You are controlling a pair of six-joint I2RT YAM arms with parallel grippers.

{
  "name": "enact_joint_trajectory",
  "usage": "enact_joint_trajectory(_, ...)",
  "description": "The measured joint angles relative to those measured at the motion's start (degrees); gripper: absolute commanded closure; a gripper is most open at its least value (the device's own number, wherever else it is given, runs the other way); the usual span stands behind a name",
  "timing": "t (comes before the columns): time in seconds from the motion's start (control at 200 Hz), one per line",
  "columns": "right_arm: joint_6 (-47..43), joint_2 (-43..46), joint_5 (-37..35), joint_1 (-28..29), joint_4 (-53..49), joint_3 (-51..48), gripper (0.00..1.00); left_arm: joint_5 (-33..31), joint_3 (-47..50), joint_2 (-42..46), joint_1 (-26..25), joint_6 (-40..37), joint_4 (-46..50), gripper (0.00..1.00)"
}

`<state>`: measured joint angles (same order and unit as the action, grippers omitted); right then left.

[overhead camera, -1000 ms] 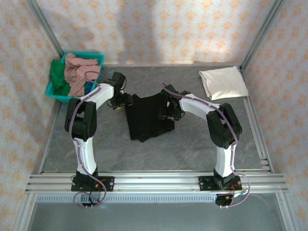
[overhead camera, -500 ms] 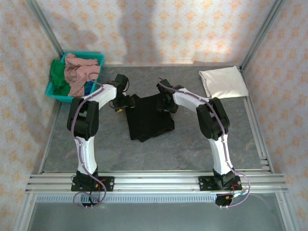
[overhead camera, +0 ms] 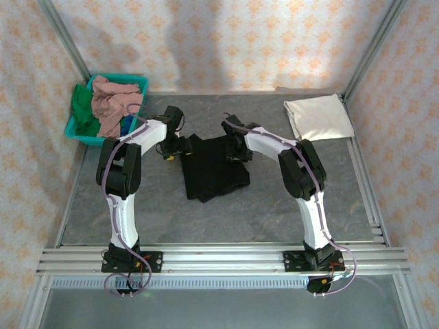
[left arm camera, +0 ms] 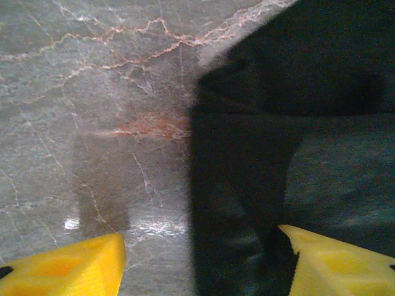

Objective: Fold and stack the t-shirts

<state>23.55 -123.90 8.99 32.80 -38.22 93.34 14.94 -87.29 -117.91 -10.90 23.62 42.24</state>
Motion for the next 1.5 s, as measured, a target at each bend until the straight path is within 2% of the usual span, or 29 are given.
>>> enact_joint_trajectory(0.1, 1.0, 1.0, 1.6, -0.2, 1.9, -1.4, 1.00, -0.2, 0.0, 0.0, 0.0, -0.2, 0.5, 0.36)
enact_joint_trajectory(0.38, 0.4, 4.7, 1.3, -2.7, -0.6, -3.1, 1.00, -0.4, -0.3, 0.1, 0.1, -1.6, 2.1, 0.37)
enact_joint_trajectory(0.54, -2.8, 9.1, -3.7, -5.1, -1.9, -3.0, 1.00, -0.6, -0.3, 2.5, 0.9, -2.3, 2.5, 0.38)
enact_joint_trajectory(0.716, -8.5, 9.7, -13.4, -6.0, -4.4, 0.6, 1.00, -0.6, -0.3, 5.8, 2.8, -2.8, 2.5, 0.39)
enact_joint_trajectory(0.906, -17.7, 8.7, -27.8, -6.4, -7.7, 11.6, 1.00, -0.9, 1.7, 8.3, 3.9, -2.8, 2.6, 0.39)
enact_joint_trajectory(1.046, -23.5, 6.4, -33.5, -9.0, -7.7, 18.8, 1.00, -1.0, 3.3, 10.0, 4.2, -3.2, 2.6, 0.40)
enact_joint_trajectory(1.281, -29.9, -4.5, -33.5, -17.2, -10.3, 39.1, 1.00, -1.9, 3.9, 10.9, 4.3, -3.2, 2.6, 0.40)
enact_joint_trajectory(1.411, -30.6, -10.1, -29.2, -21.7, -12.8, 51.2, 1.00, -1.9, 4.2, 11.6, 4.3, -3.2, 3.0, 0.40)
enact_joint_trajectory(1.496, -31.0, -11.5, -26.4, -24.1, -13.3, 55.4, 1.00, -2.0, 4.5, 12.5, 4.3, -3.2, 3.4, 0.40)
